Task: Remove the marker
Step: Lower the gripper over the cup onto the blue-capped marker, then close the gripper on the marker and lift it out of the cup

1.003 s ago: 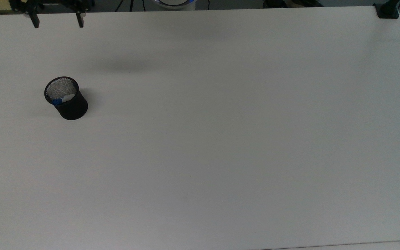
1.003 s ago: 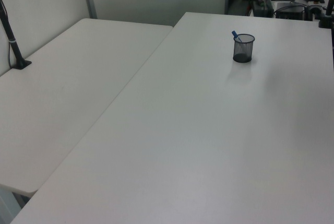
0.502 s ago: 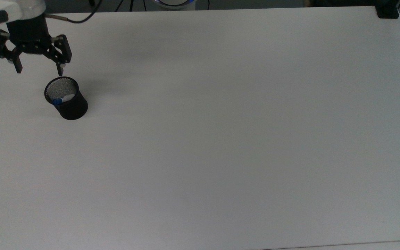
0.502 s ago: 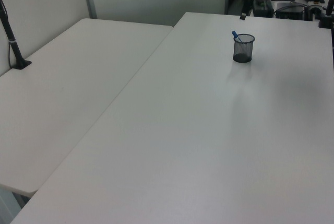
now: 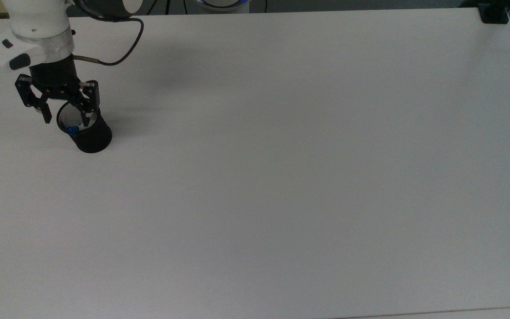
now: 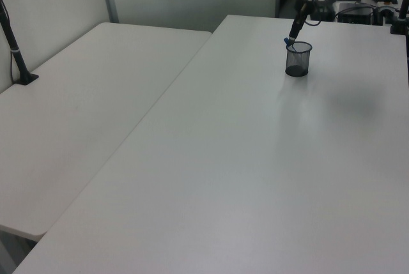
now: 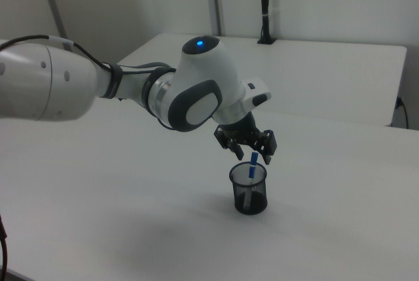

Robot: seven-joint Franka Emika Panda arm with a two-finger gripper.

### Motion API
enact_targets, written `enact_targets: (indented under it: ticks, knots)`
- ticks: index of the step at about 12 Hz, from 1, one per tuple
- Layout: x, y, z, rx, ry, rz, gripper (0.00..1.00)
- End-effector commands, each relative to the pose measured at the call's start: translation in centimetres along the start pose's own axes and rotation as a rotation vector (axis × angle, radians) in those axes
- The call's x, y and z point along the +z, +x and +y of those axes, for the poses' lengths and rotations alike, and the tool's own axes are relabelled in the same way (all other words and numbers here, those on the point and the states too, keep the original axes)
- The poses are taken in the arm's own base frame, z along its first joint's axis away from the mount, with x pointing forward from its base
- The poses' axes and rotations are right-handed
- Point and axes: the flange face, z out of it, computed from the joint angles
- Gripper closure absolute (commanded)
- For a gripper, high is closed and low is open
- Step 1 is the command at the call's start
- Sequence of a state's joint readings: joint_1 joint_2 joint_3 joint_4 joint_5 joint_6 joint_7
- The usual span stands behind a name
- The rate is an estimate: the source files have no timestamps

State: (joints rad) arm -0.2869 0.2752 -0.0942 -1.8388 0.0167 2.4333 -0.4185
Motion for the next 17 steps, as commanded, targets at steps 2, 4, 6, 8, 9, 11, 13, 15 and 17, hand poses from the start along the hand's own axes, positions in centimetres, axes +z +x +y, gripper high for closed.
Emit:
enact_targets:
  ticks: [2,4,6,8,9,11,13,15,17]
  knots:
    - [1.5,1.0,-0.8,0.100,0.036,0.119,0.50]
    - [1.2,1.2,-1.0,0.098,0.038,0.126,0.85]
    - [0.9,1.2,-1.0,0.098,0.039,0.127,1.00]
    - [0.3,1.2,-0.8,0.099,0.036,0.134,1.00]
    - [-0.6,1.3,-0.5,0.104,0.032,0.144,1.00]
    - [-4.6,1.2,-0.2,0.104,0.043,0.147,1.00]
    - [-9.0,1.3,0.0,0.118,0.045,0.183,1.00]
    - [-16.3,1.9,0.0,0.154,0.099,0.234,1.00]
    - [-20.9,2.3,-2.1,0.147,0.205,0.171,1.00]
